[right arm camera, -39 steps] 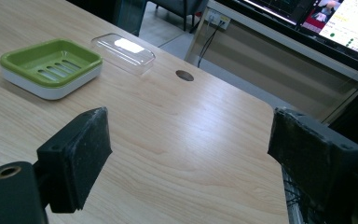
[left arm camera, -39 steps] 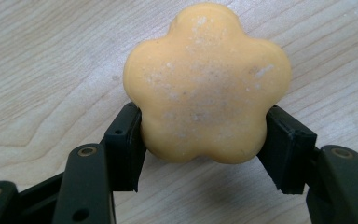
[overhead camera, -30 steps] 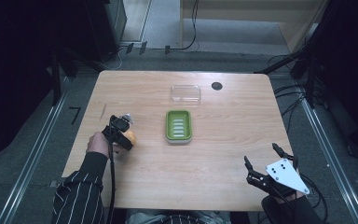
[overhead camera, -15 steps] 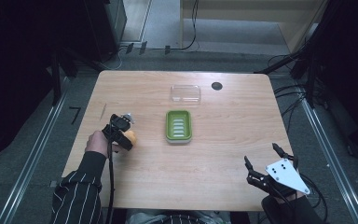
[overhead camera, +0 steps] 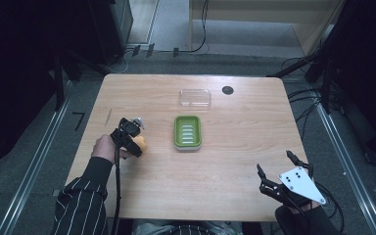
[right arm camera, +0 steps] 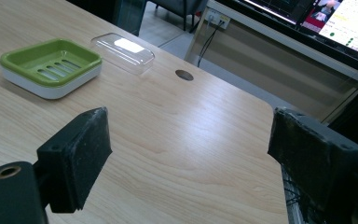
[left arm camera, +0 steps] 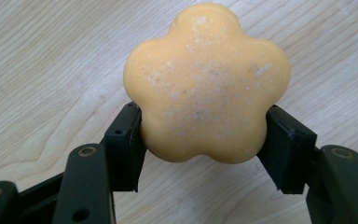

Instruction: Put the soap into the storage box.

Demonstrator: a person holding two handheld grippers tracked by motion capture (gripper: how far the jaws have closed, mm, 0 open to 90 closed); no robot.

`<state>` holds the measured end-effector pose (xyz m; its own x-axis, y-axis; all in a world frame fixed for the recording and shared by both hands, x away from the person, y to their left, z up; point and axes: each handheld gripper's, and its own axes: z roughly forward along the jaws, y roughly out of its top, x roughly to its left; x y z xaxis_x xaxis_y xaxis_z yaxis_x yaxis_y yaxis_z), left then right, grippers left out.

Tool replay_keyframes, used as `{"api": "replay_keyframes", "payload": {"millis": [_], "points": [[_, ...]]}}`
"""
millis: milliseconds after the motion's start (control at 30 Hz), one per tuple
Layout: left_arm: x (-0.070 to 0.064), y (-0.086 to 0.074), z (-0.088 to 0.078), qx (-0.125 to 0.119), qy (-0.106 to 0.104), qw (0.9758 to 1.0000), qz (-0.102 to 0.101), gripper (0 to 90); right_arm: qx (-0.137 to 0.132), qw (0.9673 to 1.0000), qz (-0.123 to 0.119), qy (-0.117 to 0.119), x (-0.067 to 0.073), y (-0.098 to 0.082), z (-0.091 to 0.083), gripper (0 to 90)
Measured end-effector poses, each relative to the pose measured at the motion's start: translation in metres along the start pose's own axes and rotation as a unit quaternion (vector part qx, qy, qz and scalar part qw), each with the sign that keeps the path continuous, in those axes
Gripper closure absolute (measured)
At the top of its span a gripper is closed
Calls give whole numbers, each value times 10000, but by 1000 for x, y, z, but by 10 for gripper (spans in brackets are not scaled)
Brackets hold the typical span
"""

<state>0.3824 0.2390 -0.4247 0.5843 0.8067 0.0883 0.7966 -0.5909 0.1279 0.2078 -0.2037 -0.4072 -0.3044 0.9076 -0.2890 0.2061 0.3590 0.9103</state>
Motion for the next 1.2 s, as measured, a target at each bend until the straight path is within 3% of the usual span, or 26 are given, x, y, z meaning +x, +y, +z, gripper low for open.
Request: {"api": "replay_keyframes", "payload": {"millis": [433,1200], "points": [[-8,16,-3,-4,-16,9995,315,394,18,10000,-6,-6,0,0,-1,133],[-19,40,-9,-73,-85,9976,677,394,13,10000,11,-16,-2,-2,1,134]]}}
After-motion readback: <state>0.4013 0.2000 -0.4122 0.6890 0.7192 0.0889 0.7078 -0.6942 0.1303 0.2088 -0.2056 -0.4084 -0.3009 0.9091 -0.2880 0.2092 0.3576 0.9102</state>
